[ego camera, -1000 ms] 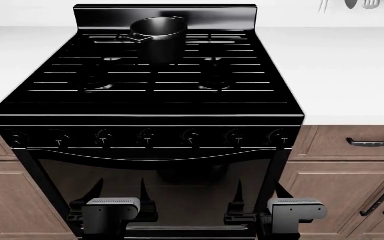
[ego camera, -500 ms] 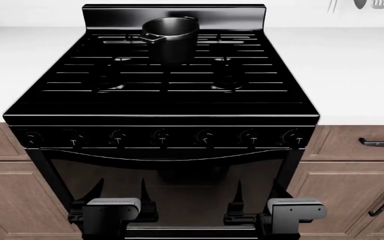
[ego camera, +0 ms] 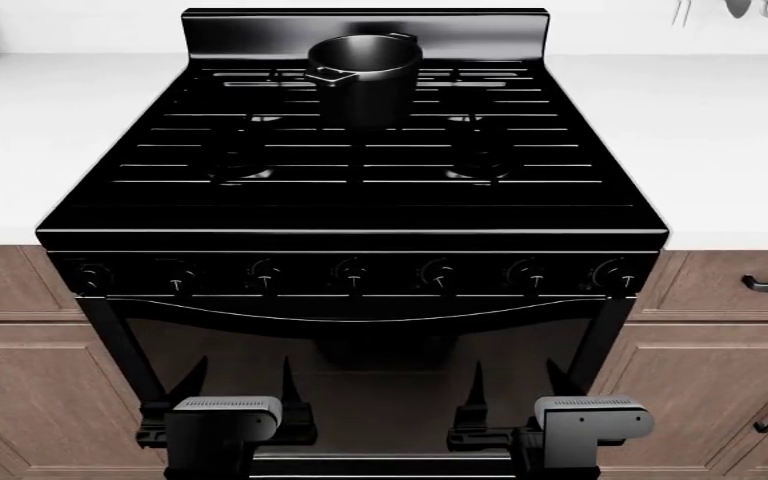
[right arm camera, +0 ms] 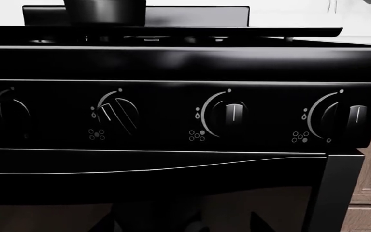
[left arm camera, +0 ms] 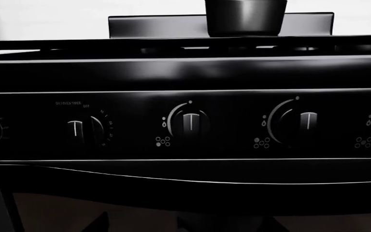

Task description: Turn off the center burner of the stove.

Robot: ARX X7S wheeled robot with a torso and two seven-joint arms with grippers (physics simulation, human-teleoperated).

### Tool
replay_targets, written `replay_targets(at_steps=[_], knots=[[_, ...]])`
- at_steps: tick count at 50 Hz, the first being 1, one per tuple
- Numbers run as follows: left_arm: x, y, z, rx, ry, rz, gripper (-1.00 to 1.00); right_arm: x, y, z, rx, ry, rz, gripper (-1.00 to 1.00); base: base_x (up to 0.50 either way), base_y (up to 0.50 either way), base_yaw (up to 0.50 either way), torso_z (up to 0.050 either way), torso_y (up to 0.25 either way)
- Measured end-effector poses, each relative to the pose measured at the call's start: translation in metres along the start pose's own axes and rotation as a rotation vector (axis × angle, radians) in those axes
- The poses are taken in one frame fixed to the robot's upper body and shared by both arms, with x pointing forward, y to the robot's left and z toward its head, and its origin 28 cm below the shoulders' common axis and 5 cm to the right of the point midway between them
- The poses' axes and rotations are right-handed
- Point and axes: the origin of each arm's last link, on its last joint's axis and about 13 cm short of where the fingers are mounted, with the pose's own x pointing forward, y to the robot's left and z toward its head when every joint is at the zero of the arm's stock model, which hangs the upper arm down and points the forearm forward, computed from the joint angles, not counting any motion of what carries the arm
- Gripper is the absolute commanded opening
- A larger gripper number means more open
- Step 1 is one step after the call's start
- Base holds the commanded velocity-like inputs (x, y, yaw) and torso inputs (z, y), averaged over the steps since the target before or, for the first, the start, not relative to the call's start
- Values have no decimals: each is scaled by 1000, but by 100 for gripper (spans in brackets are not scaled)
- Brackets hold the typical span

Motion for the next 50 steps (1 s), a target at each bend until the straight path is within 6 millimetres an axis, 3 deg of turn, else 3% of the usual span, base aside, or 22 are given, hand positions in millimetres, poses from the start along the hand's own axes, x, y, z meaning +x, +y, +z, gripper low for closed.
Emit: replay_targets(at_steps=[50], knots=[[0,0,0,4,-3,2,100,1,0,0,7,8,-1,100,24,38,0,0,0]])
